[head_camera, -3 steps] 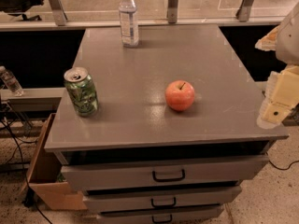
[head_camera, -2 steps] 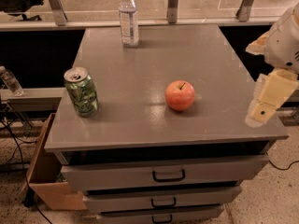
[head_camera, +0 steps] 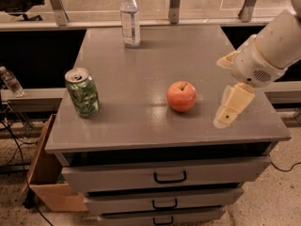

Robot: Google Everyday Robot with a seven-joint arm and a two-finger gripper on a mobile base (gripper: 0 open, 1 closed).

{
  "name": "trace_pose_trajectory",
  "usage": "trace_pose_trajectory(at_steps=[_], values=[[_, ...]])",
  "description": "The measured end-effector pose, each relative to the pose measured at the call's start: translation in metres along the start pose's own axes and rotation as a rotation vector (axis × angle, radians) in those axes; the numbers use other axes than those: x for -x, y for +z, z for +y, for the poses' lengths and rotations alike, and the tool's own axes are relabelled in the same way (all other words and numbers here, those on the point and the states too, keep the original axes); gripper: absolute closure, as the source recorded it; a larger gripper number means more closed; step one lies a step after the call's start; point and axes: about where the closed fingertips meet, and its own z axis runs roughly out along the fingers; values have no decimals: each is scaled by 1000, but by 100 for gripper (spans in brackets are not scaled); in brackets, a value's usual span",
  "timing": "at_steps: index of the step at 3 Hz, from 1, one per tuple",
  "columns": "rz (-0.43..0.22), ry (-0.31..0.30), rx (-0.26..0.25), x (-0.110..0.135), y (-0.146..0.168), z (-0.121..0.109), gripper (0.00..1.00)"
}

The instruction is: Move apple near blue plastic bottle

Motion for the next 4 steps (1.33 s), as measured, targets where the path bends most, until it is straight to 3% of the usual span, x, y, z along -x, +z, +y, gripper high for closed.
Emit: trace_pose_trajectory(at_steps=[2, 4], values=[[-152, 12, 6, 28, 40, -15, 0], [-277, 68, 65, 55, 67, -14, 0]])
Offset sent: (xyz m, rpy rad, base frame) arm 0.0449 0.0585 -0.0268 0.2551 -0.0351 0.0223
